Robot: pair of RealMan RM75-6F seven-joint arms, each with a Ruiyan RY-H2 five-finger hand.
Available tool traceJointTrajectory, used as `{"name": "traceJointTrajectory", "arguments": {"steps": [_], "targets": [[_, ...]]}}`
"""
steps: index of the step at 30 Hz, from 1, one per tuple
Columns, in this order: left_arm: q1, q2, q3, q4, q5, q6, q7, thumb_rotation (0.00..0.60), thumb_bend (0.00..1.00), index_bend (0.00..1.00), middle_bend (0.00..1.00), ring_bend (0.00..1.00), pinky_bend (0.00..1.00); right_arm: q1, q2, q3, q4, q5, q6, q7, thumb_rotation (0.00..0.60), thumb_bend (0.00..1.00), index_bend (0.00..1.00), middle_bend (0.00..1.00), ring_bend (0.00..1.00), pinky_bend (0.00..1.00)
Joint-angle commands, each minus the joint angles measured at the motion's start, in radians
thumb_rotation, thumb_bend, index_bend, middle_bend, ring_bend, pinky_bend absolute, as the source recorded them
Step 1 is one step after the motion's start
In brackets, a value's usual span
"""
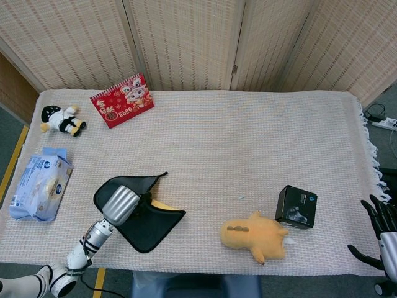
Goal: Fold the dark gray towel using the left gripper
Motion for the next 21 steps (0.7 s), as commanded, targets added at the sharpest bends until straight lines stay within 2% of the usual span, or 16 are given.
{"name": "traceJointTrajectory", "arguments": {"steps": [1, 21], "targets": [[0.024, 0.006, 0.0, -0.007, -0.003, 0.018, -0.01, 0.6, 0.49, 0.64, 1.0, 1.0, 1.0, -0.002, -0.001, -0.002, 0.0, -0.007, 0.006, -0.002, 0.6, 0.21, 0.0, 0.0, 0.0, 0.0], [0.14, 0.027, 0.052, 0.009, 0.057, 0.095, -0.059, 0.6, 0.49, 0.65, 1.0, 1.0, 1.0, -0.006, -0.017, -0.013, -0.007, -0.04, 0.02, -0.046, 0.6, 0.21, 0.0, 0.0, 0.0, 0.0]]}}
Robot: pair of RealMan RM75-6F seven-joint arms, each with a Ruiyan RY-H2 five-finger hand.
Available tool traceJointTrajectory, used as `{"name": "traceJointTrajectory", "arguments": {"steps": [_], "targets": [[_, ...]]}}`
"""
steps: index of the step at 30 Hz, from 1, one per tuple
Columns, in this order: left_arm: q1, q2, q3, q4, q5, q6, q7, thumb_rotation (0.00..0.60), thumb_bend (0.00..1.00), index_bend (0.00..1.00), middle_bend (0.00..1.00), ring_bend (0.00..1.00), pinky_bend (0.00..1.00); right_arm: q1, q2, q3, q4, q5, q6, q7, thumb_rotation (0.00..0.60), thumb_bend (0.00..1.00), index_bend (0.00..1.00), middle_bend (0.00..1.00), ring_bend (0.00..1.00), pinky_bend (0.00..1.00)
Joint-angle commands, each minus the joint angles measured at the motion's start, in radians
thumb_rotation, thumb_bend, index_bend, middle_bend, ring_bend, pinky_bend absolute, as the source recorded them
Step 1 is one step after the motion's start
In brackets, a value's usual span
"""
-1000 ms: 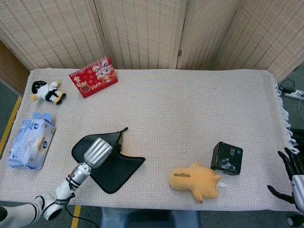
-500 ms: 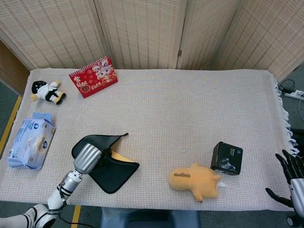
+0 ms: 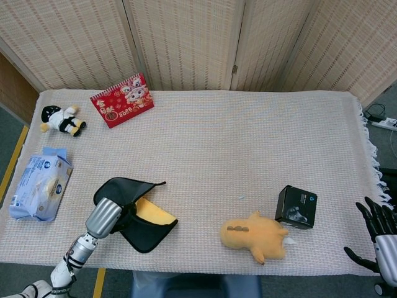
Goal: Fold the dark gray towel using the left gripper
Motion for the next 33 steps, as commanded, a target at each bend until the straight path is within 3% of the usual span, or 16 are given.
{"name": "traceJointTrajectory", "arguments": {"steps": [1, 33], "targets": [[0.007, -0.004, 0.005, 0.005, 0.007, -0.001, 0.001, 0.6, 0.49, 0.65, 1.0, 1.0, 1.0, 0.001, -0.002, -0.003, -0.001, -0.004, -0.003, -0.004, 0.6, 0.21, 0.0, 0.0, 0.0, 0.0], [0.128, -0.065, 0.044, 0.158, 0.046, 0.042, -0.132, 0.6, 0.49, 0.65, 1.0, 1.0, 1.0, 0.002, -0.025, -0.025, -0.007, -0.047, -0.003, -0.046, 0.6, 0.21, 0.0, 0.0, 0.0, 0.0]]}}
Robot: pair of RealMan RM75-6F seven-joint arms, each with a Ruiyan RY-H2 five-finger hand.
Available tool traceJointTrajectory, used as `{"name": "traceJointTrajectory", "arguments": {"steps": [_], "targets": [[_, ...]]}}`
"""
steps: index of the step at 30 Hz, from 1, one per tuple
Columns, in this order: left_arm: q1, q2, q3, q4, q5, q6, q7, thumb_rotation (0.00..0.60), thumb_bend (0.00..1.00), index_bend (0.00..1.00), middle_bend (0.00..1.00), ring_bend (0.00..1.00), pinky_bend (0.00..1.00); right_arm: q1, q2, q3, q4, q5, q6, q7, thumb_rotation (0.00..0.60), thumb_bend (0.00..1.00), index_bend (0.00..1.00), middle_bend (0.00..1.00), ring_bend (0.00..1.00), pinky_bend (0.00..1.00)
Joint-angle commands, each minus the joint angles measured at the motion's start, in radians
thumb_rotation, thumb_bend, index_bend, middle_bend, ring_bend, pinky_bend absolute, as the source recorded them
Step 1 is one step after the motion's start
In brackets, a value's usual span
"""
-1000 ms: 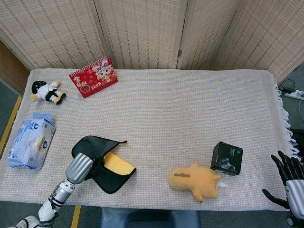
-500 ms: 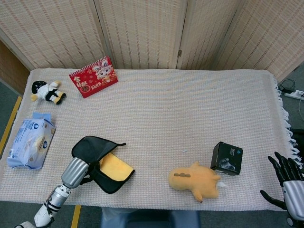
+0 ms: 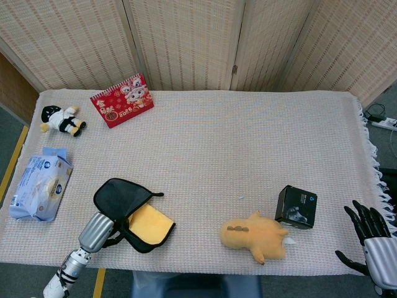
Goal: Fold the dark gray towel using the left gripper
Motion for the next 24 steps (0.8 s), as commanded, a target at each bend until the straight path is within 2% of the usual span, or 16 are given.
{"name": "traceJointTrajectory", "arguments": {"steps": [1, 3, 7, 9, 18, 24], "targets": [[0.007, -0.007, 0.002, 0.012, -0.002, -0.005, -0.015, 0.6, 0.49, 0.64, 1.0, 1.0, 1.0, 0.001, -0.001, 0.0, 0.0, -0.001, -0.001, -0.002, 0.6, 0.21, 0.0, 0.0, 0.0, 0.0], [0.011, -0.013, 0.005, 0.024, -0.002, -0.012, -0.026, 0.6, 0.49, 0.61, 1.0, 1.0, 1.0, 0.001, -0.002, -0.001, -0.001, -0.001, -0.001, -0.003, 0.6, 0.21, 0.0, 0.0, 0.0, 0.0], [0.015, -0.022, 0.008, 0.042, -0.004, -0.025, -0.044, 0.6, 0.43, 0.42, 1.0, 1.0, 1.0, 0.001, -0.004, -0.002, -0.002, -0.002, -0.002, -0.006, 0.6, 0.21, 0.0, 0.0, 0.0, 0.0], [0.016, -0.024, 0.006, 0.049, -0.006, -0.031, -0.049, 0.6, 0.41, 0.37, 1.0, 1.0, 1.0, 0.001, -0.004, -0.002, -0.002, -0.002, -0.002, -0.004, 0.6, 0.21, 0.0, 0.0, 0.0, 0.0], [0.017, 0.0, -0.002, 0.033, -0.006, -0.035, -0.041, 0.6, 0.39, 0.35, 1.0, 1.0, 1.0, 0.007, -0.004, -0.001, -0.002, 0.004, -0.013, -0.002, 0.6, 0.21, 0.0, 0.0, 0.0, 0.0], [0.009, 0.072, -0.028, -0.058, -0.017, -0.028, -0.005, 0.6, 0.39, 0.33, 1.0, 1.0, 1.0, 0.009, -0.003, -0.002, -0.002, 0.006, -0.017, -0.003, 0.6, 0.21, 0.0, 0.0, 0.0, 0.0]]}}
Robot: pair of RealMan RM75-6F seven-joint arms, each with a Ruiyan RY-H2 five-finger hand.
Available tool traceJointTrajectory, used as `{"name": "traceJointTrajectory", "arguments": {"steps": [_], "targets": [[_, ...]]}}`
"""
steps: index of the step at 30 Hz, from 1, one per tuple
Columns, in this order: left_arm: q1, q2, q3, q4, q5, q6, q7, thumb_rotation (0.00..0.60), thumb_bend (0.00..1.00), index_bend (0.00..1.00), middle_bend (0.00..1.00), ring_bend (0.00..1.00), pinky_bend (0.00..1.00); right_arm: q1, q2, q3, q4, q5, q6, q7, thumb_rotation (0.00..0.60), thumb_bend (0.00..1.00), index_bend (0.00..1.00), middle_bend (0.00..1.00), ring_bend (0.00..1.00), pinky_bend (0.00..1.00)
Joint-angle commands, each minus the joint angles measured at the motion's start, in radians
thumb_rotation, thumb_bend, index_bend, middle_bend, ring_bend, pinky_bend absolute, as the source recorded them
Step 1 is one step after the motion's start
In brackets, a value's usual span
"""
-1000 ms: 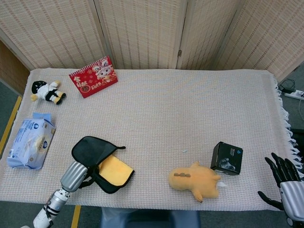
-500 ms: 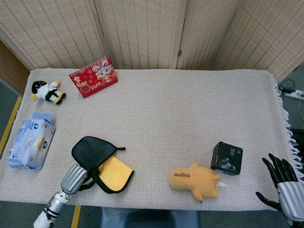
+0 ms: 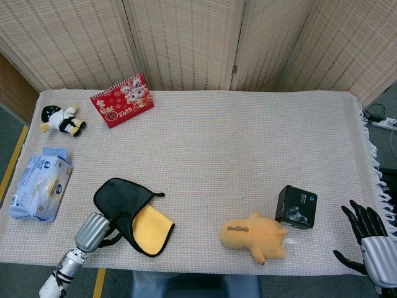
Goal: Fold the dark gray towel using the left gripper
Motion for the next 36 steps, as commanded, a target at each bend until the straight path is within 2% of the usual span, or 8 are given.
{"name": "traceJointTrajectory", "arguments": {"steps": [1, 5, 10, 17, 26, 36], "targets": [[-0.004, 0.051, -0.019, -0.061, -0.011, 0.006, 0.025, 0.6, 0.39, 0.33, 1.0, 1.0, 1.0, 0.0, 0.0, 0.0, 0.001, 0.001, -0.001, 0.0, 0.6, 0.21, 0.0, 0.0, 0.0, 0.0], [-0.003, 0.11, -0.042, -0.128, -0.019, 0.028, 0.051, 0.6, 0.39, 0.34, 1.0, 1.0, 1.0, 0.002, -0.001, 0.001, 0.002, 0.002, -0.001, -0.001, 0.6, 0.21, 0.0, 0.0, 0.0, 0.0], [-0.013, 0.159, -0.056, -0.222, -0.007, 0.032, 0.089, 0.6, 0.4, 0.41, 1.0, 1.0, 1.0, 0.006, -0.003, 0.001, 0.0, 0.003, -0.009, -0.004, 0.6, 0.21, 0.0, 0.0, 0.0, 0.0], [-0.051, 0.167, -0.073, -0.334, -0.002, -0.045, 0.241, 0.6, 0.4, 0.44, 1.0, 1.0, 1.0, 0.0, 0.006, 0.004, 0.005, 0.002, 0.014, 0.018, 0.6, 0.21, 0.0, 0.0, 0.0, 0.0], [-0.108, 0.064, -0.146, -0.414, -0.071, -0.172, 0.456, 0.6, 0.35, 0.43, 1.0, 1.0, 1.0, -0.005, 0.027, 0.014, 0.013, 0.024, 0.029, 0.069, 0.6, 0.21, 0.0, 0.0, 0.0, 0.0], [-0.169, -0.074, -0.217, -0.365, -0.145, -0.254, 0.559, 0.6, 0.34, 0.48, 1.0, 1.0, 1.0, -0.012, 0.04, 0.026, 0.02, 0.058, 0.036, 0.113, 0.6, 0.21, 0.0, 0.0, 0.0, 0.0]]}}
